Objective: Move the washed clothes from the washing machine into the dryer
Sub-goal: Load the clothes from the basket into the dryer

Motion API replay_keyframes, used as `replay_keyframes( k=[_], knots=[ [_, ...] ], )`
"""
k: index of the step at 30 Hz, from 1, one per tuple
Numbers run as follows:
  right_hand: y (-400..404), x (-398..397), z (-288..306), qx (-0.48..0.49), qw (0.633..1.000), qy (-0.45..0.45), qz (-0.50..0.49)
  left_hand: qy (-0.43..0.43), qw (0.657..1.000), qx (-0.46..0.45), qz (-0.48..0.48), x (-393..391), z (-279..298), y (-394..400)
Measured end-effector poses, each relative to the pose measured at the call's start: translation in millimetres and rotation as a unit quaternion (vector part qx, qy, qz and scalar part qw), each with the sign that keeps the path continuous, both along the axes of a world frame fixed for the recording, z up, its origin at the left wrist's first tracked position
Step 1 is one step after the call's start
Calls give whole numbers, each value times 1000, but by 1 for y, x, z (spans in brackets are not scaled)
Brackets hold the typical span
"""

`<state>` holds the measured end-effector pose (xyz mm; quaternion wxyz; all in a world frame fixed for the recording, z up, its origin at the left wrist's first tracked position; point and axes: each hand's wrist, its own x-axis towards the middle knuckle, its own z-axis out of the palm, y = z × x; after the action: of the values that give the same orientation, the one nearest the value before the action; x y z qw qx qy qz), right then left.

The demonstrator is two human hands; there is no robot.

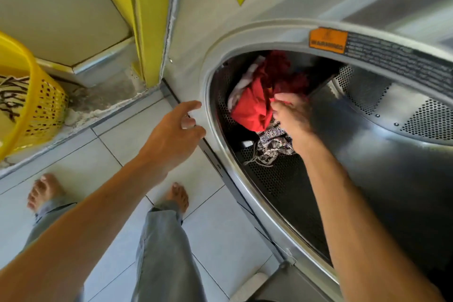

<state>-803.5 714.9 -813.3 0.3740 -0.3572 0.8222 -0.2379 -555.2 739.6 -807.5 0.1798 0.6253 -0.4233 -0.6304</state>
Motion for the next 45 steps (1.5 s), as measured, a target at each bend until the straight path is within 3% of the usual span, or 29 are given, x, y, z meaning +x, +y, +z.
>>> replay_keyframes(
  k=[4, 8, 15, 20, 24, 28, 32, 37, 39, 42, 45],
  knots=[
    [34, 112, -22, 103, 961, -103, 233, -42, 998, 12, 39, 54, -6, -4],
    [26, 230, -31, 96, 918, -122, 366, -103, 991, 15, 84, 143, -17, -10],
    [-11, 410, -44, 11, 889, -100, 447, -164, 975, 51, 141, 303, -30, -13],
    [-45, 499, -83, -44, 869, -7, 493, -158, 957, 75, 231, 377, -63, -14],
    [-60, 543, -142, 32, 845, 51, 531, -180, 950, 60, 247, 413, -87, -15],
    [-47, 563, -190, 122, 795, 134, 579, -276, 949, -32, 149, 428, -101, -14],
    [-42, 590, -220, 168, 752, 151, 620, -295, 949, -73, 88, 440, -115, -19],
    [-53, 606, -244, 151, 775, 128, 600, -255, 961, -47, 99, 447, -119, -26],
    [-54, 611, -248, 114, 826, 105, 542, -228, 967, -31, 113, 453, -118, -28],
    [-56, 610, -236, 94, 927, 15, 364, -189, 971, 30, 144, 454, -116, -32],
    [-50, 593, -197, 86, 965, -97, 226, -127, 961, 79, 231, 448, -108, -38]
  ],
)
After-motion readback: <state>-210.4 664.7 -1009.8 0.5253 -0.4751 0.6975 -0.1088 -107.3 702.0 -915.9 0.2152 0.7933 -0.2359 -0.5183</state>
